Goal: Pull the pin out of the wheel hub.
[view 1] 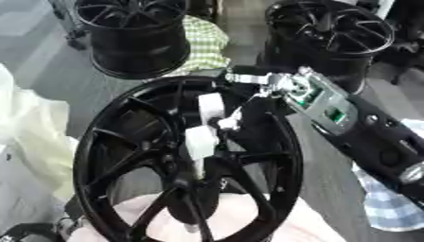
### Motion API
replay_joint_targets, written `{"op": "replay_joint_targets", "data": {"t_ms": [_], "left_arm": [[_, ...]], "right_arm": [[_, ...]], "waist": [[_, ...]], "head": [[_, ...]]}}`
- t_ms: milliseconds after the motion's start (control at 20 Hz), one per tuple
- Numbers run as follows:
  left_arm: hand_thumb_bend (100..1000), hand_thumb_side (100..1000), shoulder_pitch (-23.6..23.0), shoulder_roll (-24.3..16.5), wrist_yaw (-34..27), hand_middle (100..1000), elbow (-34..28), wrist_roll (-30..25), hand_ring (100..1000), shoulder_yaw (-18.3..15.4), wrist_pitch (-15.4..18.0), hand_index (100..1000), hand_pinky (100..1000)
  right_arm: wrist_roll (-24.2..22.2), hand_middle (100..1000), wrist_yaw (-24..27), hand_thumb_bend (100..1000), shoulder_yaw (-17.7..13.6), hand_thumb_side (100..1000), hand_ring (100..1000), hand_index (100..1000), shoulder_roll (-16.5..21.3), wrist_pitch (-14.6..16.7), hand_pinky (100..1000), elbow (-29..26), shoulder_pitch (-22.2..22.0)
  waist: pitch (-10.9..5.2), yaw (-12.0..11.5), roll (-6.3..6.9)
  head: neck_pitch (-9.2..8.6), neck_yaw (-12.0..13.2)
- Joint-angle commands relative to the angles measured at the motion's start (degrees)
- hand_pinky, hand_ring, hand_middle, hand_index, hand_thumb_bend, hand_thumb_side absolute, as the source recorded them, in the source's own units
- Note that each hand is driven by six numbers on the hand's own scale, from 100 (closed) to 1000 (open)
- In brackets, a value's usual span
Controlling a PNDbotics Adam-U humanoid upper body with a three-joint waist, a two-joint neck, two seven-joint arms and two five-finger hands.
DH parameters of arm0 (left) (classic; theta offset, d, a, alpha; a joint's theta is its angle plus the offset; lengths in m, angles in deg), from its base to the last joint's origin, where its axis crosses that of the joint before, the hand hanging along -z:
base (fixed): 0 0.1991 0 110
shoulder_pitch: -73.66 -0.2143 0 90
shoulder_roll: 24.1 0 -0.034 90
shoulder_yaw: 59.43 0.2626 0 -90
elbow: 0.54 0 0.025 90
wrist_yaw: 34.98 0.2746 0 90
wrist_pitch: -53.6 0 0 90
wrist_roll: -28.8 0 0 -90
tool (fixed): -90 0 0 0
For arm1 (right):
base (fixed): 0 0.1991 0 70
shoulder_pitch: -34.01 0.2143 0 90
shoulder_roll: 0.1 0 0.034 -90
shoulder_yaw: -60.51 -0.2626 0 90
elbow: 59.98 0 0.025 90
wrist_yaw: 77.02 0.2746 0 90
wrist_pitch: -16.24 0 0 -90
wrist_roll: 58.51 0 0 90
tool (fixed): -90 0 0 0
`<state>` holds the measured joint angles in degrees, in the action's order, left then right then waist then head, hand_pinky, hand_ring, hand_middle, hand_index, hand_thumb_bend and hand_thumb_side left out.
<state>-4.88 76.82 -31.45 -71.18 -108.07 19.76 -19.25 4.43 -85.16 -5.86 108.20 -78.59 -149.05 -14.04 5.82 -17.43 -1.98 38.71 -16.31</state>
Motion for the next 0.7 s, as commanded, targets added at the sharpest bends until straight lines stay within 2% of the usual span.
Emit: {"op": "replay_joint_targets", "data": {"t_ms": [50, 200, 300, 400, 500, 600, 700], "left_arm": [[100, 1000, -0.06, -1.06, 0.32, 604, -0.58, -5.09, 100, -0.41, 4.8, 768, 534], [100, 1000, -0.81, -1.59, 0.45, 604, -0.6, -5.09, 100, -1.15, 4.55, 769, 534], [100, 1000, -1.41, -1.98, 0.48, 605, -0.64, -5.09, 100, -1.9, 4.24, 769, 535], [100, 1000, -2.13, -2.36, 0.46, 605, -0.83, -5.09, 100, -2.78, 3.88, 769, 536], [100, 1000, -2.76, -2.61, 0.41, 606, -1.1, -5.09, 100, -3.64, 3.61, 770, 536], [100, 1000, -3.26, -2.77, 0.27, 606, -1.33, -5.09, 100, -4.44, 3.38, 770, 536], [100, 1000, -3.79, -3.01, 0.16, 606, -1.57, -5.09, 100, -5.24, 3.34, 770, 537]], "right_arm": [[3.32, 531, 6.29, 311, -3.3, 332, 611, 635, 4.91, -0.86, 697, -3.31, 1.88], [8.96, 533, 14.24, 327, -7.7, 336, 608, 639, 10.76, -1.59, 693, -6.62, 0.52], [13.43, 534, 18.76, 339, -11.28, 343, 606, 641, 15.14, -1.5, 690, -8.67, -3.05], [18.9, 538, 22.91, 347, -15.65, 344, 604, 646, 19.26, -0.69, 687, -11.01, -9.46], [24.94, 549, 25.35, 359, -20.44, 340, 604, 657, 21.7, 0.57, 683, -12.94, -18.19], [31.59, 556, 25.12, 371, -25.43, 336, 605, 665, 21.52, 1.68, 682, -13.44, -28.09], [39.16, 602, 22.71, 429, -29.76, 314, 622, 714, 18.35, 1.42, 684, -11.11, -37.19]], "waist": [[-1.29, 0.59, -0.01], [-2.01, 1.99, -0.47], [-2.52, 3.37, -0.85], [-2.93, 4.94, -1.13], [-3.12, 6.45, -1.28], [-3.14, 7.6, -1.27], [-3.07, 8.57, -1.27]], "head": [[0.35, 0.53], [0.64, 1.75], [1.04, 2.96], [1.41, 4.35], [1.57, 5.52], [1.57, 6.47], [1.66, 7.29]]}}
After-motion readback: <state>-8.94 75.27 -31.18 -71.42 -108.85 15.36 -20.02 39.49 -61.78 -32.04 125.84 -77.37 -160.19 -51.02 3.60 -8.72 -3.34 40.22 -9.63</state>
